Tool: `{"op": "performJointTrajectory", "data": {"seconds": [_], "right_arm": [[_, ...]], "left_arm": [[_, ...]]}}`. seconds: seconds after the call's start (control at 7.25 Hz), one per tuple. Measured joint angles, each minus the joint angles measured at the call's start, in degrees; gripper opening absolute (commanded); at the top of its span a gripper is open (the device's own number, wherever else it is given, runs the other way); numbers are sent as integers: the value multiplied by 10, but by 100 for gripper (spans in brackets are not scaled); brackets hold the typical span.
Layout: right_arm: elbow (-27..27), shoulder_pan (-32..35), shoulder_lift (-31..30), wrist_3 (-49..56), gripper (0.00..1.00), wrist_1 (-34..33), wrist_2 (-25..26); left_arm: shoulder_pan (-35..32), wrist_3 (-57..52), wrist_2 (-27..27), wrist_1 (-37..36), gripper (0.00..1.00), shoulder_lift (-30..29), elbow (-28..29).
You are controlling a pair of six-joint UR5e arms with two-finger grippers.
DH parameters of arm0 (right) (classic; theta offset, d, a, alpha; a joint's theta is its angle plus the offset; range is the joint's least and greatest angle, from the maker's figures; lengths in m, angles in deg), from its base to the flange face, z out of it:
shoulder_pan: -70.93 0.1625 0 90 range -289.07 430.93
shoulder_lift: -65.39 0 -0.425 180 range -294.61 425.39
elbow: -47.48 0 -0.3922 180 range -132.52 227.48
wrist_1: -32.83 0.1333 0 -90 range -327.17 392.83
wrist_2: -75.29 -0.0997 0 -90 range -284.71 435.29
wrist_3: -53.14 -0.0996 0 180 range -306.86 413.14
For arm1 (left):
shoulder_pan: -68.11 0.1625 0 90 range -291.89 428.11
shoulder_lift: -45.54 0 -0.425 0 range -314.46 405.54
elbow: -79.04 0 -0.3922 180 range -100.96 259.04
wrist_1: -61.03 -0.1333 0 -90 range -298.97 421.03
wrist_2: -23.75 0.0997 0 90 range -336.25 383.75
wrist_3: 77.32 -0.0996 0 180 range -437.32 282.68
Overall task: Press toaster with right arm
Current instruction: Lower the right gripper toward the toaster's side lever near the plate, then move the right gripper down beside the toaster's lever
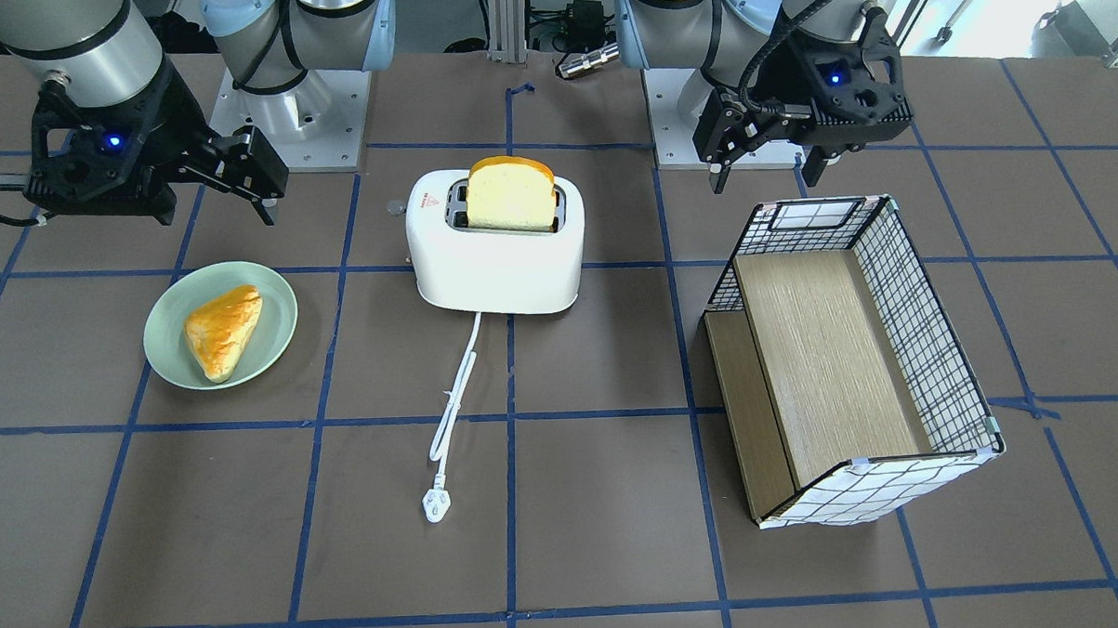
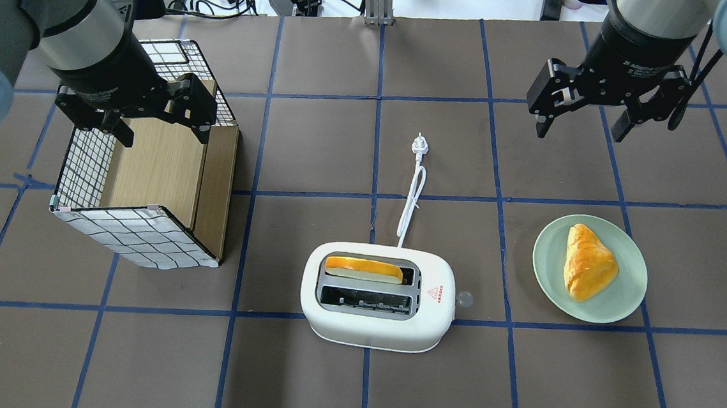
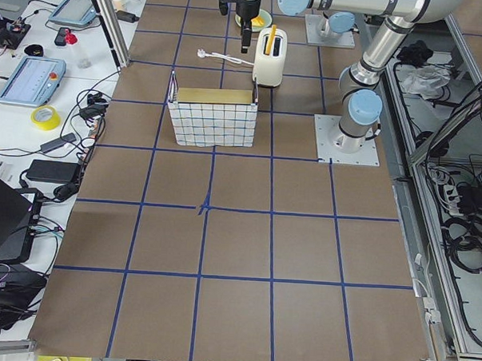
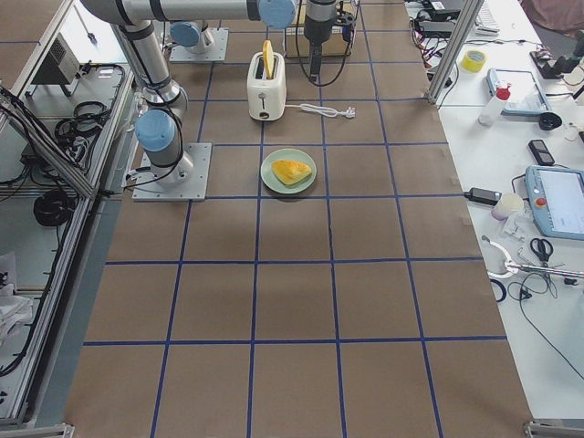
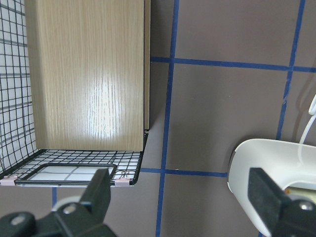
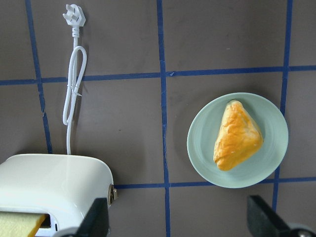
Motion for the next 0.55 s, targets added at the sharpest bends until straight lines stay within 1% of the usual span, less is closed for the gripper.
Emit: {"op": "performJointTrajectory", "data": {"seconds": [0.14, 0.28, 0.41, 0.55], "right_arm": [[-5, 0, -10, -17, 56, 25, 0], [-11, 0, -23, -26, 17, 56, 0], [-17, 0, -38, -26, 0, 93, 0], [-27, -1, -52, -25, 0, 121, -2]], "left_arm": [[0, 0, 0, 0, 100, 0, 0], [0, 0, 0, 0, 100, 0, 0], [0, 0, 0, 0, 100, 0, 0], [0, 0, 0, 0, 100, 0, 0]]}}
